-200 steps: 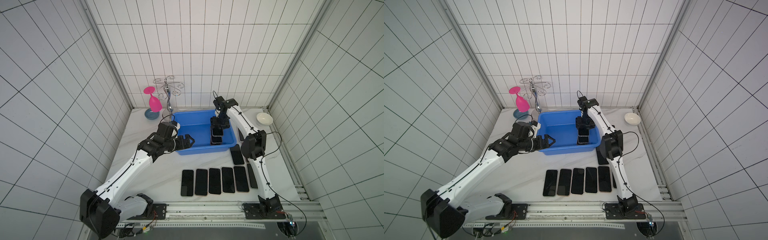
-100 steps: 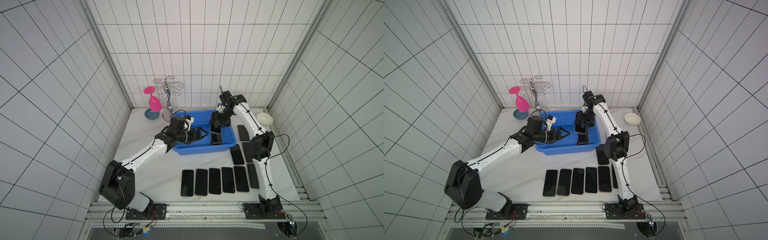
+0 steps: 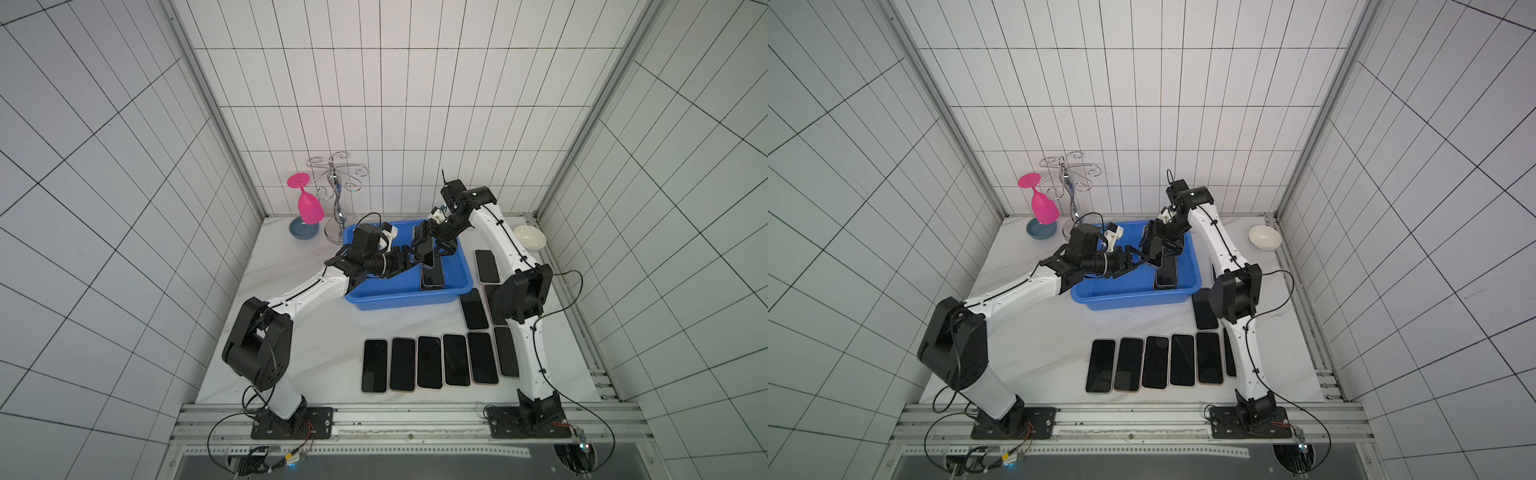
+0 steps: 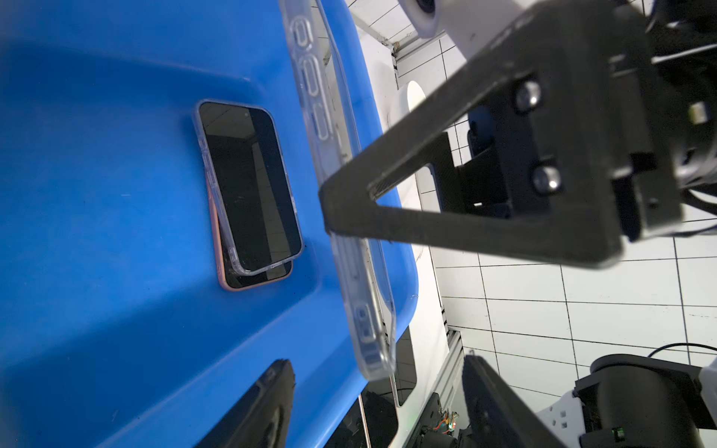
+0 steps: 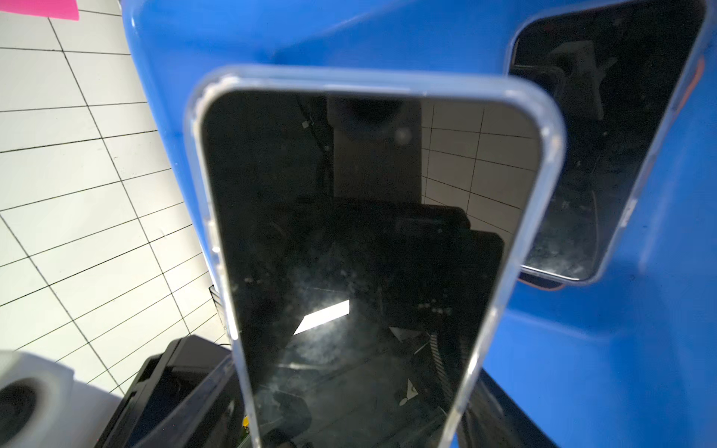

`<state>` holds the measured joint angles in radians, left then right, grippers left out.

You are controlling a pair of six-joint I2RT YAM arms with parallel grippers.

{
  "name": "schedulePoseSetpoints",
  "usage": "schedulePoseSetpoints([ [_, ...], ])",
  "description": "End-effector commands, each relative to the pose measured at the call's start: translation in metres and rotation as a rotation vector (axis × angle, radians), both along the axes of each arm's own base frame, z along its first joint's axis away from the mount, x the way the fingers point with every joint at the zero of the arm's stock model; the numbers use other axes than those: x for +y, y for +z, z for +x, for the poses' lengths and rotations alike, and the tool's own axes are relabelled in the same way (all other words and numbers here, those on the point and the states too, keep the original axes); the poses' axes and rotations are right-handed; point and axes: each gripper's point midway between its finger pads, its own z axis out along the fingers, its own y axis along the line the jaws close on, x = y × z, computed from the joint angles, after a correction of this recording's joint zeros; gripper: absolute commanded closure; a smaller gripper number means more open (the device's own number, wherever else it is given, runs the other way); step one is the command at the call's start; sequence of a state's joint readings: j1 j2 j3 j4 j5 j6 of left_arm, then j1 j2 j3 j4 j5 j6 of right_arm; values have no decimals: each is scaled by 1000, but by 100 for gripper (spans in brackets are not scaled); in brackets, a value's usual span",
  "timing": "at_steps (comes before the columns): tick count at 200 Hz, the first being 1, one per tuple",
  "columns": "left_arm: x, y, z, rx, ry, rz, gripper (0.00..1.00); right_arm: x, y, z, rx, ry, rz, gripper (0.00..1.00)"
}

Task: Take the phone out of the storage box
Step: Pick up the phone from the storage box, then place the phone at the center of the board.

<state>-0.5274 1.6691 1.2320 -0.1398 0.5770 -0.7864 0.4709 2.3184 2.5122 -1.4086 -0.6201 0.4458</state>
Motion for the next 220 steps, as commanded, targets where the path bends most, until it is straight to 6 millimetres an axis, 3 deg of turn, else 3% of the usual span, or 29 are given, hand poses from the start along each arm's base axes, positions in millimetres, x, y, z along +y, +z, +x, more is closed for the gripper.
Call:
schedulePoseSetpoints([
  [1, -6, 1, 4, -18, -20, 14, 39, 1, 28, -26, 4, 36, 33, 59],
  [56, -5, -7, 5, -13, -32, 60, 58, 2, 36, -41, 33, 78, 76, 59],
  [72, -4, -7, 7, -23, -29, 74, 72, 7, 40, -48, 63, 100, 120, 58],
  [89, -3, -3, 8, -30, -30, 82, 93, 8, 42, -50, 65, 105, 139, 53],
  [106, -2, 1, 6, -39, -30, 80, 99, 10, 43, -49, 79, 97, 170, 37],
  [114, -1, 5, 3, -47, -33, 73, 100, 10, 43, -47, 81, 93, 178, 20],
  [116, 0, 6, 3, -48, -33, 72, 100, 11, 44, -47, 79, 92, 178, 7],
  [118, 0, 7, 2, -49, -34, 69, 100, 11, 44, -46, 77, 92, 180, 1],
  [138, 9, 20, -6, -53, -23, 43, 100, 8, 48, -35, 49, 65, 196, 1],
  [168, 49, 31, -25, -37, 35, 44, 100, -10, 65, -7, -11, -20, 237, 1],
  [201, 123, 57, -53, -74, 178, 66, 100, -21, 74, 6, -33, -45, 279, 1],
  [220, 170, 54, -69, -90, 303, 157, 100, -19, 71, 6, -19, -36, 290, 1],
])
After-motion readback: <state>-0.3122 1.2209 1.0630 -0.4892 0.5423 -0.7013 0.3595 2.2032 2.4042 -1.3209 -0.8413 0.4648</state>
